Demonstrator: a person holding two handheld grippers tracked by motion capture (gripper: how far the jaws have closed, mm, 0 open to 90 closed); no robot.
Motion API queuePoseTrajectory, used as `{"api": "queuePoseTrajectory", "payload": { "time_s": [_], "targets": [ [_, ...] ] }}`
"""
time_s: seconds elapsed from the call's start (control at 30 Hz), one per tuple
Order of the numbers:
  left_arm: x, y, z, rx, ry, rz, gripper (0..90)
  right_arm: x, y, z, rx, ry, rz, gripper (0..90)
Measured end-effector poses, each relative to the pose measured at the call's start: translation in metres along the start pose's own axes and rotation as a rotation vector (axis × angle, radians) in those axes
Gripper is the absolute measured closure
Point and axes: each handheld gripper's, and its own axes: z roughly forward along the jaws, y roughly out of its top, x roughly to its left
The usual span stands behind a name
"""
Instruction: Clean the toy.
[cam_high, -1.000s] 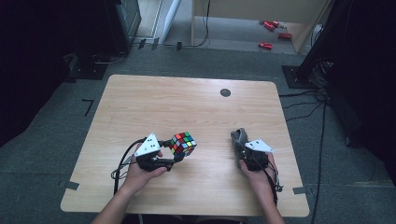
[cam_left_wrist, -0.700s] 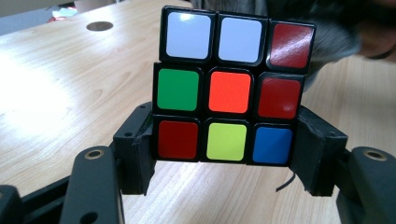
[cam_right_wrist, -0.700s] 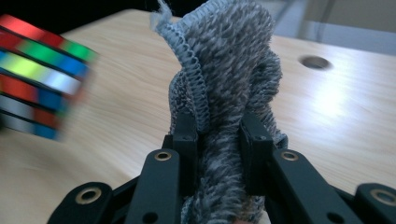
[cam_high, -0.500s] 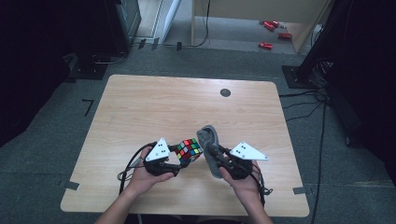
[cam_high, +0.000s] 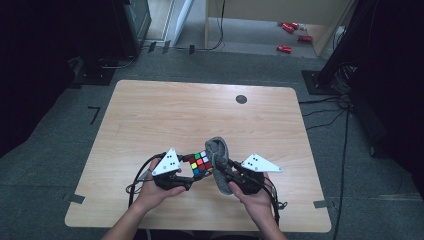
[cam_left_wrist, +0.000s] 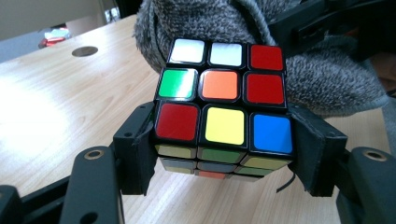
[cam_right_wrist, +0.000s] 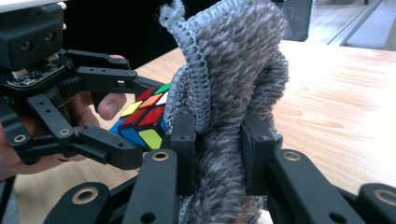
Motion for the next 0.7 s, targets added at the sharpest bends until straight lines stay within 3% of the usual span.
{"api": "queuePoseTrajectory", "payload": {
  "time_s": [0.2, 0.33, 0.43, 0.57, 0.7],
  "targets": [
    [-0.002, -0.003, 0.004, 0.024, 0.004, 0.028, 34.6, 0.004, 0.004, -0.003, -0.028, 0.037, 0.004, 72.0],
    [-0.007, 0.0, 0.001, 0.002, 0.019, 0.065, 34.6, 0.008, 0.008, -0.005, -0.048, 0.043, -0.004, 71.7],
    [-0.005, 0.001, -0.003, -0.025, 0.016, 0.057, 34.7, -0.001, 0.003, -0.003, -0.048, 0.047, 0.045, 71.4],
    [-0.002, 0.001, -0.005, -0.041, 0.016, 0.048, 34.6, -0.01, -0.004, 0.001, -0.008, 0.035, 0.088, 71.1],
    [-0.004, 0.0, -0.004, -0.027, 0.028, 0.069, 34.6, -0.003, 0.003, -0.003, -0.041, 0.064, 0.065, 71.0]
  ]
}}
